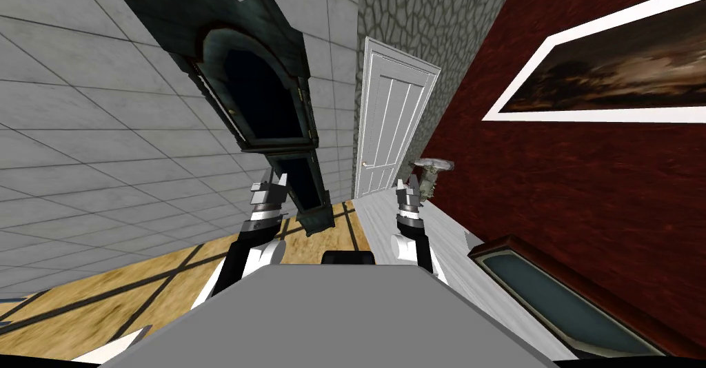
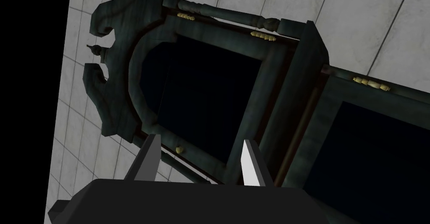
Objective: Pull the door open
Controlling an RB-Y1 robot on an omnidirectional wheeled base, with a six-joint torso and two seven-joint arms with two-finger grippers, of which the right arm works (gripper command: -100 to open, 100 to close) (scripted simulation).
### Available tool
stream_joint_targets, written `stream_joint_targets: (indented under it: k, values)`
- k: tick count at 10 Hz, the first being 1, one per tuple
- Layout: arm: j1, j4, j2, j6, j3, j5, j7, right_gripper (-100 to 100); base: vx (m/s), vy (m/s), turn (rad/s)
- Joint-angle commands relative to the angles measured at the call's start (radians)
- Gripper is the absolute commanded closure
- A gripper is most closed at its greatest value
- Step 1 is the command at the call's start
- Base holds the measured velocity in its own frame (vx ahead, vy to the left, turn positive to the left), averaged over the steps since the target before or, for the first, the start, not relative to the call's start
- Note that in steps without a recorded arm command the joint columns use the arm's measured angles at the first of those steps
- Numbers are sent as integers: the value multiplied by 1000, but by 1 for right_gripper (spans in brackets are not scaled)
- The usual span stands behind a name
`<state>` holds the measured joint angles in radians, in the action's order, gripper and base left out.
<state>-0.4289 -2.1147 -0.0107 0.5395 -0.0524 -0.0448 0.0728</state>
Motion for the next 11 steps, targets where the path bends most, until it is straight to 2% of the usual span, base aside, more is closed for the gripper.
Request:
stream_joint_targets:
  k: [1, 8, 9, 11]
  values:
    - [9, 42, 9, 17, -1, -14, 1, -100, 62, -74, 135]
    - [69, 230, 59, 58, 5, -96, 2, -100, 67, -69, 168]
    - [69, 236, 59, 58, 5, -96, 2, -100, 47, -52, 75]
    - [90, 301, 74, 72, 7, -124, 2, -100, 56, -59, 171]
